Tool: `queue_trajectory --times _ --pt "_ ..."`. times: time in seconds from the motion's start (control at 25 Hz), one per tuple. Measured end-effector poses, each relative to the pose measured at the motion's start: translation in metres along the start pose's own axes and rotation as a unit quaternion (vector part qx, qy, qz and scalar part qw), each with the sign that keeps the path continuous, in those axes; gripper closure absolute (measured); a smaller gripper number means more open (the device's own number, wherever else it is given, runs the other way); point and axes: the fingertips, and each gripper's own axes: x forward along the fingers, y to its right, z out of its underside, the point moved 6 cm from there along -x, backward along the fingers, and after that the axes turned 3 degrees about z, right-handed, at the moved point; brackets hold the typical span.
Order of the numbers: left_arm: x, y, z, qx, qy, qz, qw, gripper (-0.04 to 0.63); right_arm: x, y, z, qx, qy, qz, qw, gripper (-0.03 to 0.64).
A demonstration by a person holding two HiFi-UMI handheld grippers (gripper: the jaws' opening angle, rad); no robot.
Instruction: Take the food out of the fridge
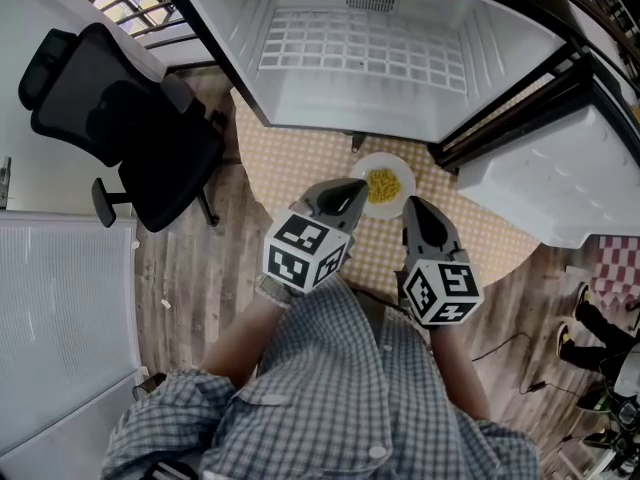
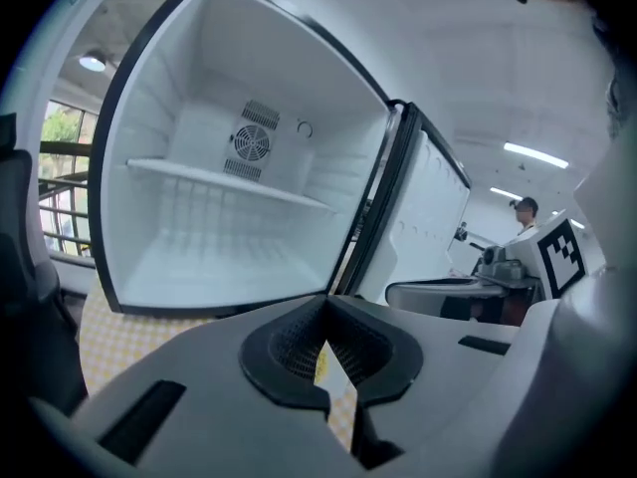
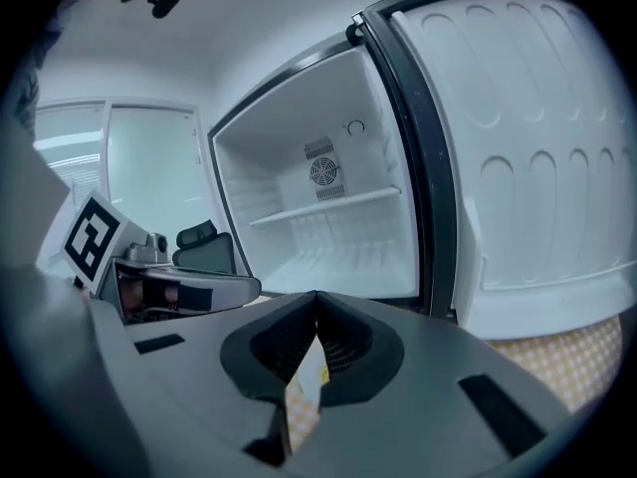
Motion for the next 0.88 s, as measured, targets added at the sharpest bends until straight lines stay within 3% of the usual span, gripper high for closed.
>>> queue_trajectory --times 0.24,0.4,0.88 --pt "-0.016 0.011 -0.026 0.022 0.041 0.002 0.9989 0.591 -0.008 -0.003 -0.032 -0.008 0.045 -0.003 0.999 0.607" --pt "-0.023 0.010 -0.034 0.039 0.036 -0.007 0.9986 0.591 -0.009 -0.005 -0.046 -0.050 0.058 -0.001 0.997 0.607" --pt "-0.032 0.004 -0.035 0.042 0.037 -0.019 0.9982 0.591 -0.002 -0.008 -0.049 -0.046 0.057 -0.015 0.997 0.607"
